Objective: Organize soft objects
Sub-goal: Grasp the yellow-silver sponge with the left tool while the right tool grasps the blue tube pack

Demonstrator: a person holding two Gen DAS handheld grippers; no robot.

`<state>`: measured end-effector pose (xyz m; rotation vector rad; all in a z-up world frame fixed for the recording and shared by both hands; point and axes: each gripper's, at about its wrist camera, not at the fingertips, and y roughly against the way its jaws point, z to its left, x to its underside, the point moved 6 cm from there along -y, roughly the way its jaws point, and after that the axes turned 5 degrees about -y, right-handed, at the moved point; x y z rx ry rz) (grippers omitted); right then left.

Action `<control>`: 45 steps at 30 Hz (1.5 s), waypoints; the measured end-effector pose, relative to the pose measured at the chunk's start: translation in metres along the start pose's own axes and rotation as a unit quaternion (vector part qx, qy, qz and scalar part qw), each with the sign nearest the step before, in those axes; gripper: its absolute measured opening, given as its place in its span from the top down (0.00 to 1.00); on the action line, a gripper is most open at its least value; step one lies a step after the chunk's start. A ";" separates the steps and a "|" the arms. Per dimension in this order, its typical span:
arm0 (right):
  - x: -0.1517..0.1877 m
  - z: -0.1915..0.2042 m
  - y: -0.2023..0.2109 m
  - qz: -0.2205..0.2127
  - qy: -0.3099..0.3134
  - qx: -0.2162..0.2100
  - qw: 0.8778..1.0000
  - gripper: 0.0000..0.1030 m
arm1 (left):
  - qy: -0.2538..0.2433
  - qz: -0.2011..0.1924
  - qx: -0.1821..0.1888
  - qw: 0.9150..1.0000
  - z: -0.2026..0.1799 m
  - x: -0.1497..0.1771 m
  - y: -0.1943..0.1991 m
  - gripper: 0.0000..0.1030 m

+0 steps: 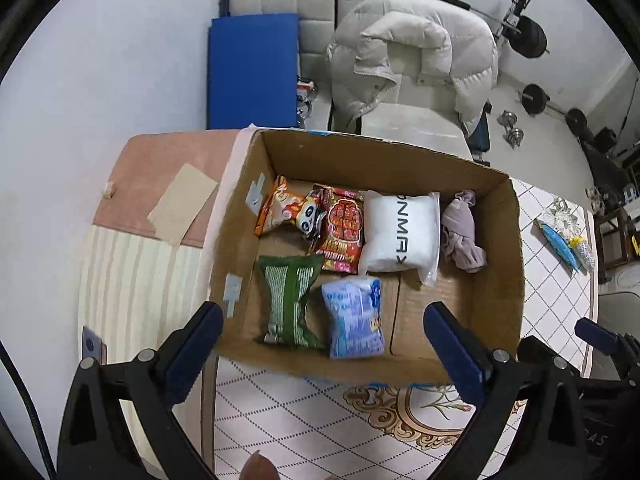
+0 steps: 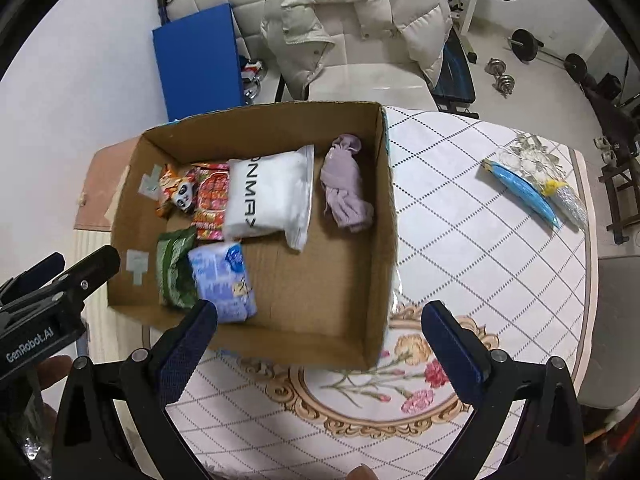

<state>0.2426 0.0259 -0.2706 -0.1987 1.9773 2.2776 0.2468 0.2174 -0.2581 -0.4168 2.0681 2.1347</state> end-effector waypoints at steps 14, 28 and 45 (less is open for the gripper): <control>0.005 -0.054 0.026 -0.006 -0.019 -0.049 0.999 0.00 | -0.012 0.009 -0.003 1.000 -0.067 0.000 0.019 0.00; -0.127 -0.282 -0.132 0.093 0.067 0.114 0.987 0.26 | -0.124 0.041 -0.078 0.988 -0.270 -0.079 -0.095 0.00; -0.035 -0.367 -0.121 0.145 -0.114 -0.034 0.982 0.82 | -0.370 -0.018 -0.036 0.928 -0.424 -0.138 -0.112 0.00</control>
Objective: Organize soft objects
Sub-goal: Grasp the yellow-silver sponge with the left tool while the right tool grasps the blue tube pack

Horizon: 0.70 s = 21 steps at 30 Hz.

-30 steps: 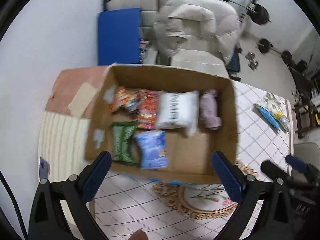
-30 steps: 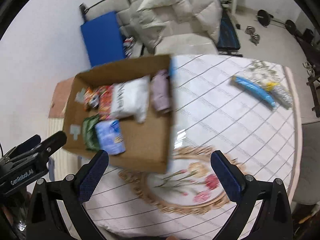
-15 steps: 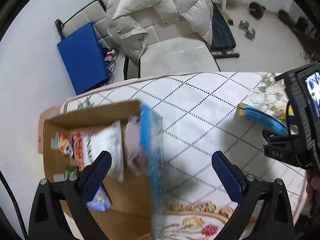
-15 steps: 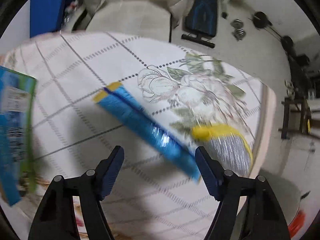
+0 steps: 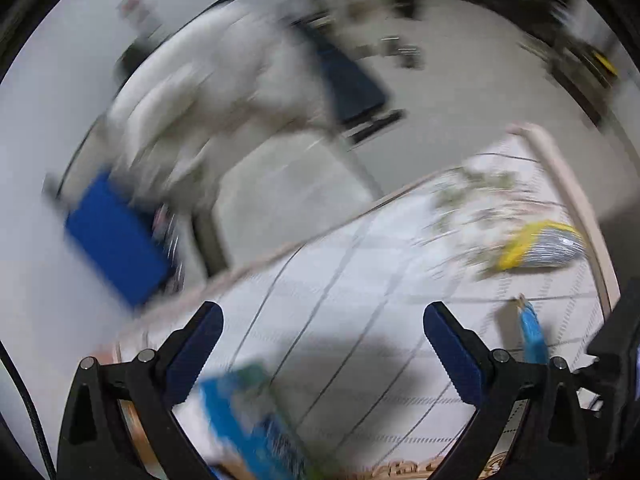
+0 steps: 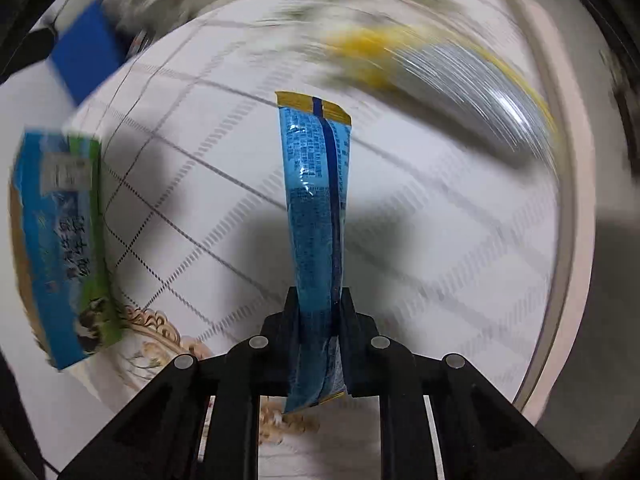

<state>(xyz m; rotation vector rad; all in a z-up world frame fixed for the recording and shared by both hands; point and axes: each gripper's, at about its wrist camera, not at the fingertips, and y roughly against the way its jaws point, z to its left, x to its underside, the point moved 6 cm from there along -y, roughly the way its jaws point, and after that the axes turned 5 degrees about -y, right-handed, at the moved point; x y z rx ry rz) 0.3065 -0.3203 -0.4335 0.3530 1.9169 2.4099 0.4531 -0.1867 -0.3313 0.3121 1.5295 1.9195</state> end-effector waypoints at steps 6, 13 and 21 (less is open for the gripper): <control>0.025 -0.098 0.013 -0.019 -0.123 -0.020 0.992 0.82 | -0.265 -0.031 0.001 0.964 -0.127 -0.064 -0.012 0.00; 0.028 -0.170 0.019 -0.032 -0.160 0.015 0.986 0.82 | -0.398 0.048 0.019 0.916 -0.214 -0.059 -0.077 0.00; 0.038 -0.193 0.029 -0.041 -0.170 0.011 0.985 0.82 | -0.261 0.100 0.088 0.956 -0.212 -0.045 -0.085 0.54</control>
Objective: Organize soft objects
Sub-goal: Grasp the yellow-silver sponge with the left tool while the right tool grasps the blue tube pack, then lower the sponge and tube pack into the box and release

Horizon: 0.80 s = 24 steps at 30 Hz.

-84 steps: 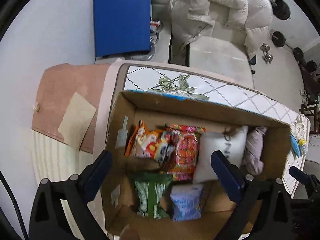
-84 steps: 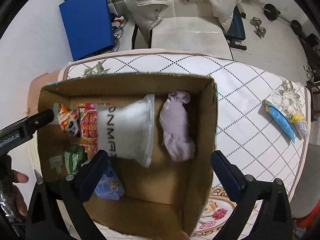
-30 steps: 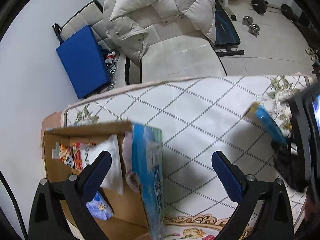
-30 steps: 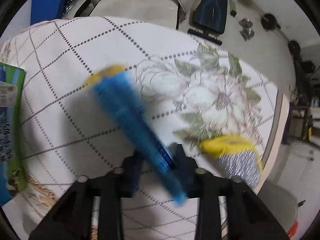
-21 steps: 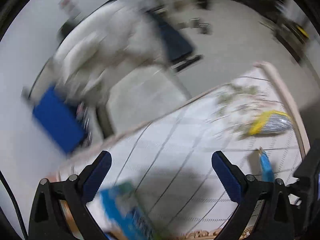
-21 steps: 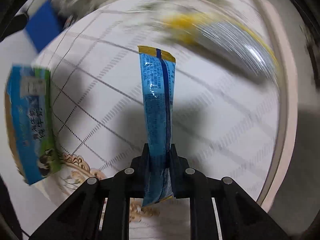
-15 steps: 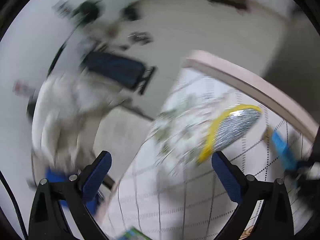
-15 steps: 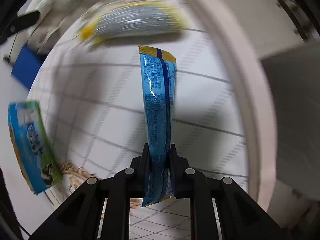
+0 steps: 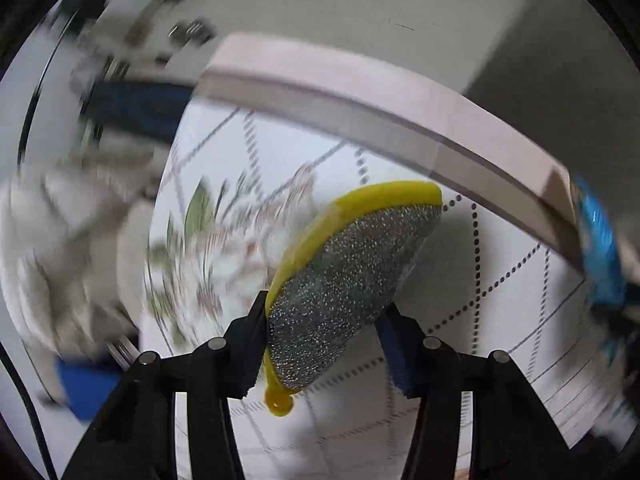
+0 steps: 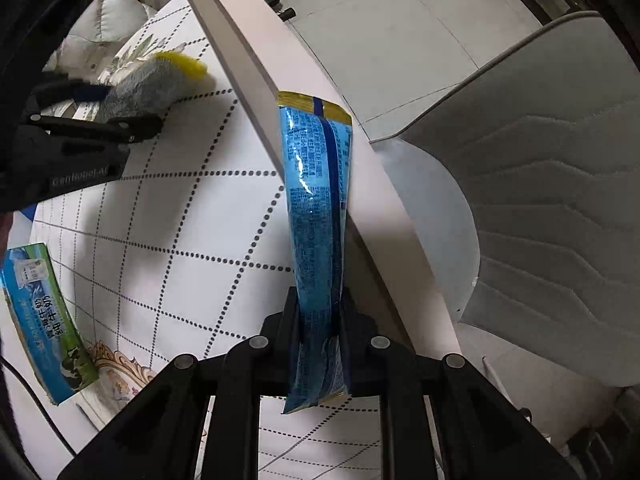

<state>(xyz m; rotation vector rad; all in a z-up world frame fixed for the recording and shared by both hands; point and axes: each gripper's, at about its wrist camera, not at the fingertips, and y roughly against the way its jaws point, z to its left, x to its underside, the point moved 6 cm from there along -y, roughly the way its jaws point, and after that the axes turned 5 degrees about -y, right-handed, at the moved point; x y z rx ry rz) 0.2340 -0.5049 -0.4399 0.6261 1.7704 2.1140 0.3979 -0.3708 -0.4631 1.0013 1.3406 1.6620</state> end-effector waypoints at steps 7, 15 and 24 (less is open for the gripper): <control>0.034 0.041 -0.008 0.010 0.026 -0.005 1.000 0.82 | 0.262 0.057 0.147 0.952 -0.011 0.122 -0.023 0.56; 0.091 0.082 -0.031 0.042 0.082 0.007 0.996 0.82 | 0.366 0.048 0.196 0.908 -0.041 0.224 -0.045 0.56; 0.109 0.100 -0.050 0.040 0.085 0.059 0.994 0.82 | 0.372 0.023 0.177 0.911 -0.047 0.224 -0.035 0.64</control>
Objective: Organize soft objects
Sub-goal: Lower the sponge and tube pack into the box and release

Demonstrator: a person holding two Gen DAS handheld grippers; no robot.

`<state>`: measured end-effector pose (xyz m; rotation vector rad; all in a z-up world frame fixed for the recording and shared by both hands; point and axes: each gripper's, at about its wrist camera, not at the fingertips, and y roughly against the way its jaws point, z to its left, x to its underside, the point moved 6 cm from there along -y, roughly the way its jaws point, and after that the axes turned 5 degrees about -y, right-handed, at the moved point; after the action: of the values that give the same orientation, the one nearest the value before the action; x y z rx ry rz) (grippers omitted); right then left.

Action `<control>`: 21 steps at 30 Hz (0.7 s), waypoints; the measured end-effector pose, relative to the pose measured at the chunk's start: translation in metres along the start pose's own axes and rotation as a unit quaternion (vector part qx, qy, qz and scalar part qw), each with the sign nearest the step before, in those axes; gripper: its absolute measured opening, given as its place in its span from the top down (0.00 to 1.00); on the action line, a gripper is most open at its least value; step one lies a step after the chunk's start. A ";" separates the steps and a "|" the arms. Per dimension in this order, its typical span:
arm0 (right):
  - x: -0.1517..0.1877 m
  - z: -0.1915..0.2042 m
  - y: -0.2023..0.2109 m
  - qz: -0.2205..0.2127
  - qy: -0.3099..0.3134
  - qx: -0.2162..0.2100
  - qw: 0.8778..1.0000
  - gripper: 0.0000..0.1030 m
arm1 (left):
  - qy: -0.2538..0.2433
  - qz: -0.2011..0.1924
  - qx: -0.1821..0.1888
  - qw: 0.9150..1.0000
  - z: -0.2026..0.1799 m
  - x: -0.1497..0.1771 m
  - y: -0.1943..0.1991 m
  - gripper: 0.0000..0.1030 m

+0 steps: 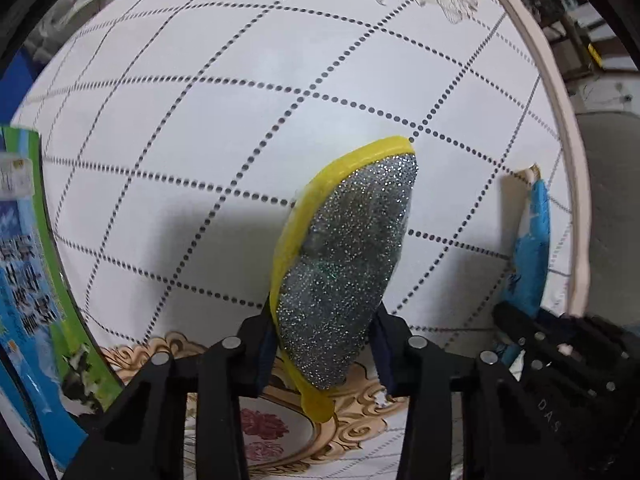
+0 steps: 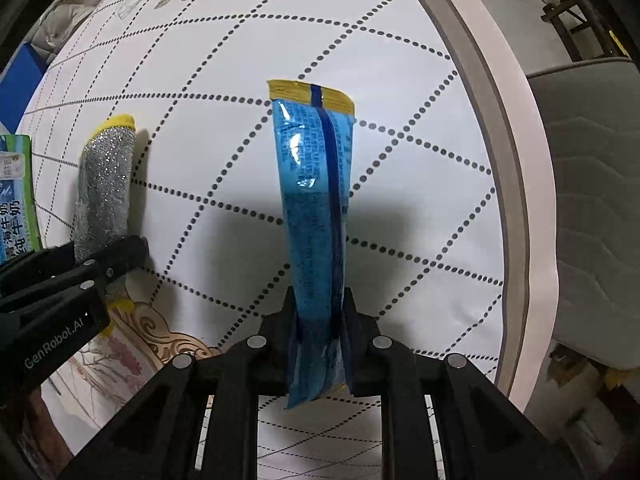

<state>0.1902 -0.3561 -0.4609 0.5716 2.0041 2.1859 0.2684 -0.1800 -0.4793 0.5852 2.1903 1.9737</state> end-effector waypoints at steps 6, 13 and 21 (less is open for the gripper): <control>0.036 0.044 0.065 -0.033 0.028 -0.066 0.997 0.82 | 0.079 -0.060 0.083 0.992 0.052 0.040 0.091 0.64; 0.107 0.194 0.148 -0.070 0.082 -0.202 0.973 0.82 | 0.171 -0.112 0.126 0.971 0.175 0.094 0.199 0.64; 0.104 0.344 0.136 -0.068 0.135 -0.177 0.973 0.83 | 0.221 -0.044 0.135 0.965 0.283 0.120 0.164 0.64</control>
<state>0.2378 -0.0154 -0.2898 0.0933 1.6329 2.5583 0.2905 0.1370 -0.3374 0.0657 2.7169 1.9175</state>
